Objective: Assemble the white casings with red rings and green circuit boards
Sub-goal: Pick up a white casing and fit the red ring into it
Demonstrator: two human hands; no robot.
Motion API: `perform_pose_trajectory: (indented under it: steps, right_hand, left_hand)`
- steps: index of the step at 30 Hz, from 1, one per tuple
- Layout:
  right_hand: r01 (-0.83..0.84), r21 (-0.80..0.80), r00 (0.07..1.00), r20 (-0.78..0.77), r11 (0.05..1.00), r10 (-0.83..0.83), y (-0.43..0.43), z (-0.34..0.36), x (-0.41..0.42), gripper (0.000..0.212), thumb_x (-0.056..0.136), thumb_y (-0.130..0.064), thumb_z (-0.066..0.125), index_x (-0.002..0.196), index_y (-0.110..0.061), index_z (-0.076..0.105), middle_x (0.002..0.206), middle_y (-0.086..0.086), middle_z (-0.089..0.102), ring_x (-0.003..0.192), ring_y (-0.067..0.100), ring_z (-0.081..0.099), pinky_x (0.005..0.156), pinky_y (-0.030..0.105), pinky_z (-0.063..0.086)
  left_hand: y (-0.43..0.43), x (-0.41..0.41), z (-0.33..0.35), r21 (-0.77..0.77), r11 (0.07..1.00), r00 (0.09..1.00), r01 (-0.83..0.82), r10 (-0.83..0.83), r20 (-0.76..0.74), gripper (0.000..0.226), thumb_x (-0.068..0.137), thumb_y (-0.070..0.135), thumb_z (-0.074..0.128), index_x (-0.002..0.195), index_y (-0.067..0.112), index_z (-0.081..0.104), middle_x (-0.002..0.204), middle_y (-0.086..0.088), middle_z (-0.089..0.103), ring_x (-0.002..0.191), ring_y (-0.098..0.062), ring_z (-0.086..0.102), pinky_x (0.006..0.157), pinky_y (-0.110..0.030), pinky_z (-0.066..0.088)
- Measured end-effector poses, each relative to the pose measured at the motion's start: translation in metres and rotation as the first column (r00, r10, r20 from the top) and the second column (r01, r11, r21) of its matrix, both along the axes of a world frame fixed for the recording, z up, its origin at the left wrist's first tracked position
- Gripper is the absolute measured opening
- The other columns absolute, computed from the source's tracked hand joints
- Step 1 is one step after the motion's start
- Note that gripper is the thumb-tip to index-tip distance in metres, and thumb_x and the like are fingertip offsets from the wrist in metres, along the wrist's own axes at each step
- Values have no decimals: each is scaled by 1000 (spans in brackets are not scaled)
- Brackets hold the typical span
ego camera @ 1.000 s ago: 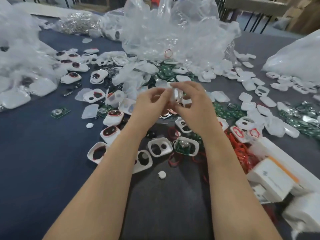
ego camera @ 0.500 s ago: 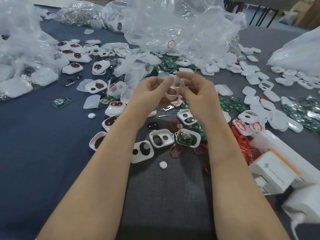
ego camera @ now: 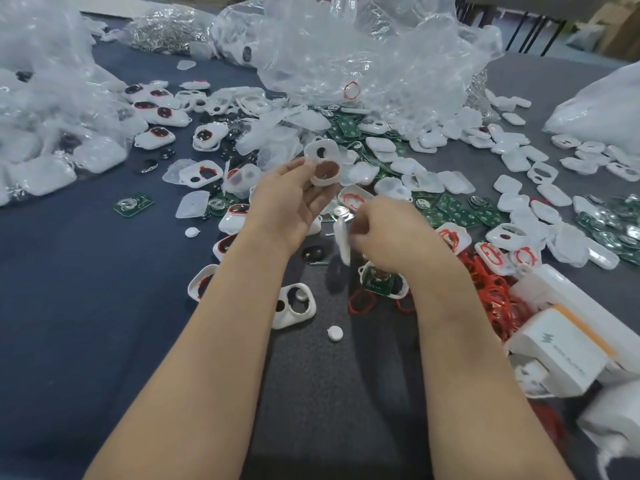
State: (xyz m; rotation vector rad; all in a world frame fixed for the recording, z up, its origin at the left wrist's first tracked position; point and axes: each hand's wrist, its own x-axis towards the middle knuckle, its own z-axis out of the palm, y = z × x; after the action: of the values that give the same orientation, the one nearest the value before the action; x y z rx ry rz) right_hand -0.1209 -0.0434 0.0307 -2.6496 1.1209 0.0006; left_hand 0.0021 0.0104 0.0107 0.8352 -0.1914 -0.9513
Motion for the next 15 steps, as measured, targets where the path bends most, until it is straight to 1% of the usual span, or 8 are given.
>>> perform_pose_trajectory:
  steps: [2, 4, 5, 6, 8, 11, 13, 15]
  right_hand:
    - [86, 73, 956, 274, 994, -103, -5, 1, -3, 13, 92, -20, 57, 98, -16, 69, 95, 8, 68, 87, 26, 65, 82, 38, 54]
    - [93, 228, 789, 576, 969, -211, -8, 4, -6, 12, 92, -15, 58, 92, -17, 69, 83, 3, 69, 70, 19, 69, 74, 37, 58]
    - [68, 301, 699, 666, 951, -261, -8, 5, -6, 13, 92, -12, 58, 89, -18, 69, 77, 0, 69, 61, 14, 69, 68, 34, 59]
    - [38, 335, 637, 718, 941, -281, -8, 5, -6, 15, 92, -9, 58, 88, -18, 69, 75, -3, 68, 56, 9, 68, 65, 31, 59]
    - [15, 288, 603, 761, 958, -238, -9, 3, -3, 14, 92, -8, 59, 92, -17, 70, 76, -4, 68, 56, 5, 67, 65, 30, 59]
    - [29, 170, 578, 801, 985, -156, -9, -3, 1, 10, 90, -14, 63, 99, -13, 68, 80, -1, 67, 62, 14, 67, 67, 36, 58]
    - [34, 143, 546, 827, 989, -138, -11, -5, 3, 6, 88, -14, 66, 93, -11, 64, 82, 2, 67, 69, 20, 67, 69, 42, 56]
    - [26, 130, 546, 829, 991, -123, -13, -7, 4, 5, 88, -14, 66, 89, -11, 63, 89, 6, 66, 78, 24, 66, 73, 45, 54]
  left_hand:
    - [0, 1, -1, 15, 1000, 1000, 3, -3, 6, 25, 96, 1, 51, 121, -1, 48, 78, -11, 71, 70, -18, 71, 64, -26, 59]
    - [-1, 0, -2, 52, 999, 998, -3, 0, 59, 13, 96, 2, 53, 108, 3, 54, 76, -8, 72, 75, -18, 70, 71, -27, 60]
    - [-2, -2, -2, 78, 997, 994, -8, -1, 110, 5, 96, 4, 54, 99, 6, 55, 74, -6, 73, 77, -18, 70, 76, -28, 59]
    - [-2, -4, -2, 100, 995, 986, -12, -5, 166, 6, 96, 6, 54, 92, 10, 56, 74, -4, 72, 80, -17, 69, 80, -29, 58]
    - [-3, -9, -2, 120, 993, 969, -2, -27, 245, 11, 96, 8, 54, 86, 13, 57, 75, -3, 72, 78, -15, 69, 81, -29, 58]
    - [-3, -14, -1, 120, 992, 964, 42, -72, 257, 9, 96, 10, 55, 88, 10, 58, 73, -2, 73, 71, -14, 70, 70, -24, 58]
    - [-4, -15, 0, 118, 991, 965, 59, -87, 248, 9, 96, 9, 55, 89, 8, 59, 75, -5, 73, 73, -17, 70, 70, -25, 58]
    - [-4, -16, 0, 114, 990, 964, 81, -107, 245, 9, 96, 8, 55, 90, 6, 60, 75, -5, 72, 71, -17, 70, 69, -25, 58]
